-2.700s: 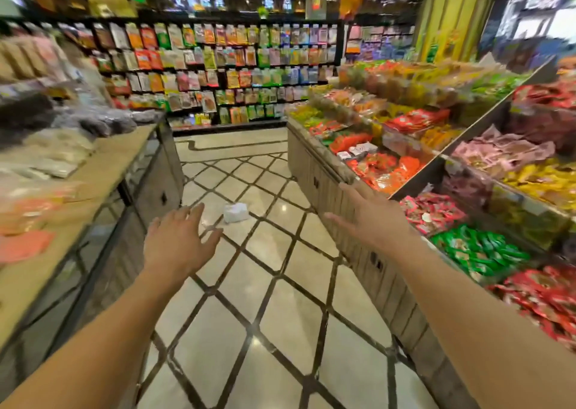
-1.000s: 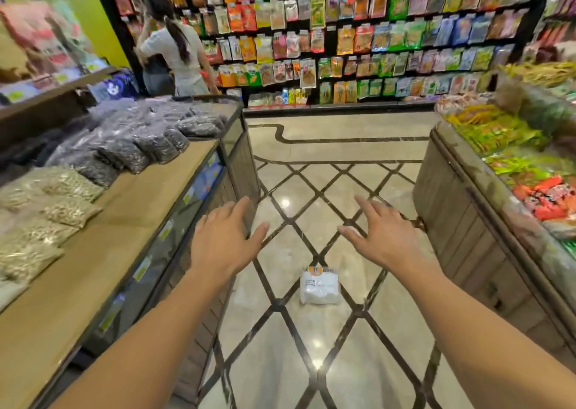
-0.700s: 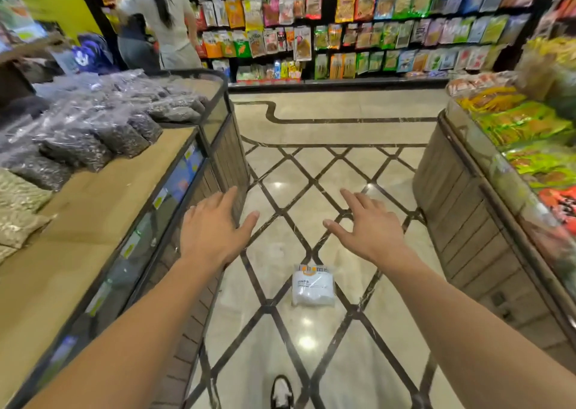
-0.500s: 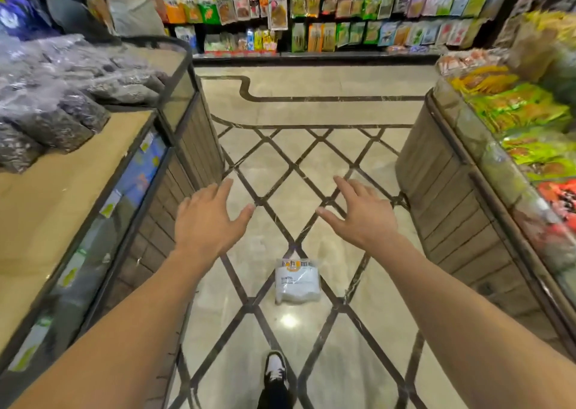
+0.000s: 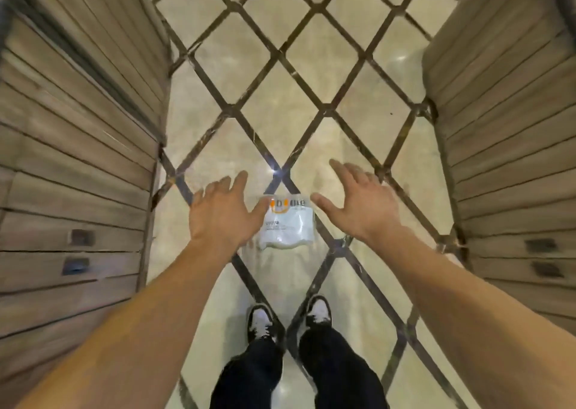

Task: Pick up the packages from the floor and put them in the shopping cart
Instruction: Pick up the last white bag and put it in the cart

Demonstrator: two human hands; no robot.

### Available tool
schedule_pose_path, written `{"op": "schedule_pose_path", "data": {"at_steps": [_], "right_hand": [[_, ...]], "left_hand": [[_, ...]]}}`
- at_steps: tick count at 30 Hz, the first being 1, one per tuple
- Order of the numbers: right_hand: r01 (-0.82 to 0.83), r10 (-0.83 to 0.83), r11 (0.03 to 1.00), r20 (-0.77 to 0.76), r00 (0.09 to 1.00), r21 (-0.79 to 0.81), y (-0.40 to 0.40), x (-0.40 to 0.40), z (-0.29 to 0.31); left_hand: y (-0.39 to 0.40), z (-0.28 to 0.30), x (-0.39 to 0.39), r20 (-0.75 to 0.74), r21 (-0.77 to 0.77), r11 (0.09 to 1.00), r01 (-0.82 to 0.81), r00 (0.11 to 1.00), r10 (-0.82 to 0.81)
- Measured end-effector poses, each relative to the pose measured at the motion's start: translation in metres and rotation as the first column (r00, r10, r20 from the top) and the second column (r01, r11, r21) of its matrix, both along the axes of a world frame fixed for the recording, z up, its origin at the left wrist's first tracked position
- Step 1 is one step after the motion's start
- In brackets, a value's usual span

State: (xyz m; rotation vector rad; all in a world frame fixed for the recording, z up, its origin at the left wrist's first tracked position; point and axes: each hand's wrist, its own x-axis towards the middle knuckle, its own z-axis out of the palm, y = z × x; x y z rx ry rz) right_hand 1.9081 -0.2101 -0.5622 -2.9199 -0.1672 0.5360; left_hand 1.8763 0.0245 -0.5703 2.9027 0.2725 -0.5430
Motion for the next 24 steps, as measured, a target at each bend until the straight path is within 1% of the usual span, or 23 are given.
{"op": "schedule_pose_path", "data": {"at_steps": [3,7,10,13,16,18,20,22,24], "right_hand": [[0.023,-0.021,0.999,-0.094,0.995,0.023,-0.008,0.004,-0.113],[0.094,-0.086,0.995,-0.2,0.976,0.032,-0.017,0.012,-0.257],[0.141,-0.129,0.99,-0.241,0.962,0.033,-0.016,0.027,-0.35],[0.217,-0.192,0.975,-0.297,0.935,0.053,-0.014,0.036,-0.429],[0.317,-0.275,0.946,-0.351,0.895,0.068,-0.012,0.04,-0.488],[0.403,-0.34,0.909,-0.376,0.862,0.102,-0.01,0.045,-0.515],[0.465,-0.378,0.874,-0.403,0.834,0.143,-0.01,0.052,-0.533],[0.555,-0.432,0.812,-0.452,0.78,0.181,-0.009,0.054,-0.544],[0.652,-0.473,0.718,-0.516,0.714,0.244,-0.005,0.051,-0.552]], "left_hand": [[-0.019,-0.108,-0.001,-0.06,-0.073,0.99,-0.122,0.991,0.118],[-0.034,-0.246,-0.002,-0.161,-0.118,0.974,-0.192,0.972,0.172],[-0.036,-0.341,0.008,-0.21,-0.142,0.95,-0.277,0.947,0.244],[-0.036,-0.42,0.021,-0.239,-0.142,0.928,-0.344,0.922,0.305],[-0.038,-0.475,0.036,-0.237,-0.171,0.881,-0.442,0.886,0.398],[-0.035,-0.501,0.045,-0.233,-0.215,0.822,-0.528,0.845,0.482],[-0.03,-0.523,0.051,-0.27,-0.247,0.771,-0.587,0.806,0.527],[-0.028,-0.538,0.055,-0.327,-0.339,0.683,-0.647,0.762,0.559],[-0.028,-0.545,0.056,-0.34,-0.446,0.581,-0.681,0.729,0.594]]}}
